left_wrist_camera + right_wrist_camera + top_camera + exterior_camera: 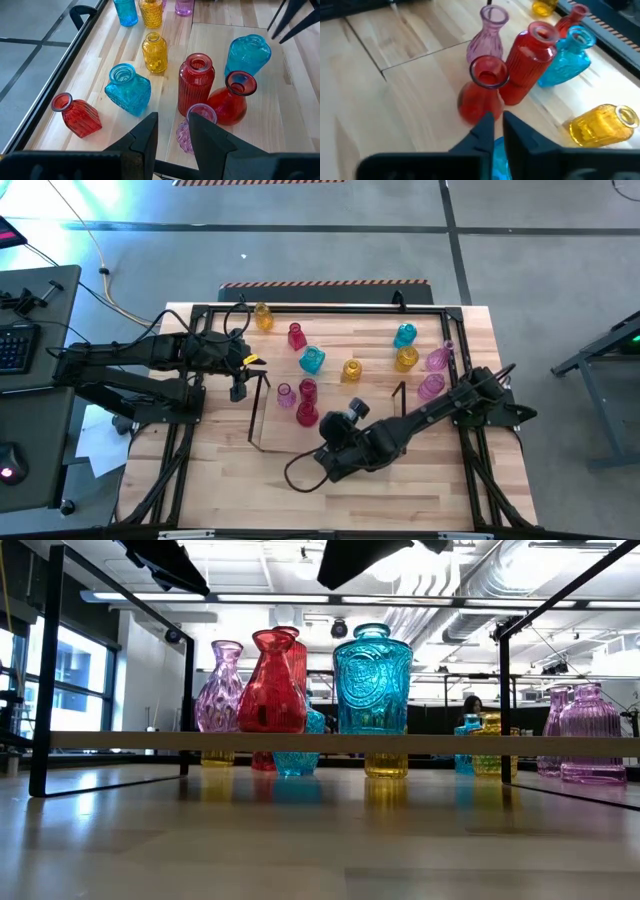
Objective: Sort vases onto shelf
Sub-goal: Put the top left blue vase on the shelf
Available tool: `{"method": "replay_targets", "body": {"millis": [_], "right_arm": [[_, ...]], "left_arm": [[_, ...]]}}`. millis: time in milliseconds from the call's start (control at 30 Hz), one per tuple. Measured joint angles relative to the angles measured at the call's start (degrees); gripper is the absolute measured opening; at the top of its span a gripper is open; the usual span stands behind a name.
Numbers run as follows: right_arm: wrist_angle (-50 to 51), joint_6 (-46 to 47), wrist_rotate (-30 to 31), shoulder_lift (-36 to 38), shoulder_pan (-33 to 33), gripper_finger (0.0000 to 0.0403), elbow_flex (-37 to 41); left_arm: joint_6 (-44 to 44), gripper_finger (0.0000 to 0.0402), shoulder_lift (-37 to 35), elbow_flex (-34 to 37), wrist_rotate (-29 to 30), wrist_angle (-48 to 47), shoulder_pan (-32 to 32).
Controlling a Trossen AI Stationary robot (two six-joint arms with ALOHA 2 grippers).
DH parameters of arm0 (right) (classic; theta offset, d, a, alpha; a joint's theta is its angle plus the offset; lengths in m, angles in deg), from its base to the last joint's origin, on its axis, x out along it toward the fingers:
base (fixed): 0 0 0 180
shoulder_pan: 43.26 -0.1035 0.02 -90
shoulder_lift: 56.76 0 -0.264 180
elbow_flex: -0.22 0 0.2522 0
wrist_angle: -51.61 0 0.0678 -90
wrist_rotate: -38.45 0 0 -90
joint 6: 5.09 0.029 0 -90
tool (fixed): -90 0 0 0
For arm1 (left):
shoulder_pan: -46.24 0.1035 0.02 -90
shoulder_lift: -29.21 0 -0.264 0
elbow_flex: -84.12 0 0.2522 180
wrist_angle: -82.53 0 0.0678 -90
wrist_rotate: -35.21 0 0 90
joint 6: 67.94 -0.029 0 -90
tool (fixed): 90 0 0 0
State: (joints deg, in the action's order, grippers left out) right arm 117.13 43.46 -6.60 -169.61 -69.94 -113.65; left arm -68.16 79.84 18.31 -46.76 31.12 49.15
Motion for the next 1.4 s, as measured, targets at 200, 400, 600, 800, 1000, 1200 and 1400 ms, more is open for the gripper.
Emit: {"method": "replay_targets", "body": {"millis": [200,400,600,800,1000,1200,1400], "right_arm": [[-4.30,-1.07,-8.04,-0.52,2.17,0.0009,0.02],[-7.13,-2.24,-13.45,-2.53,3.28,0.0002,0.09],[-7.11,-0.81,-15.35,-3.24,4.61,0.0000,0.13],[-6.45,0.48,-19.62,-3.51,5.75,0.0000,0.11],[-3.46,1.11,-21.18,-4.22,7.16,0.0000,0.13],[0.17,2.66,-21.46,-4.22,7.91,0.0000,0.13],[6.22,5.76,-22.18,-4.22,8.07,0.0000,0.13]], "left_arm": [[0.12,0.0104,0.00,0.00,0.00,0.07,0.00],[0.11,0.0104,0.00,-0.02,0.00,0.29,0.00],[0.04,0.0104,0.00,-0.02,0.00,0.28,0.01],[0.00,0.0104,-0.01,-0.02,-0.01,0.26,0.00],[0.00,0.0104,-0.02,-0.02,-0.02,0.02,-0.01],[0.02,0.0104,0.00,-0.02,-0.36,-0.11,0.01],[0.00,0.0104,-0.02,-0.02,-0.44,-0.09,0.01]]}}
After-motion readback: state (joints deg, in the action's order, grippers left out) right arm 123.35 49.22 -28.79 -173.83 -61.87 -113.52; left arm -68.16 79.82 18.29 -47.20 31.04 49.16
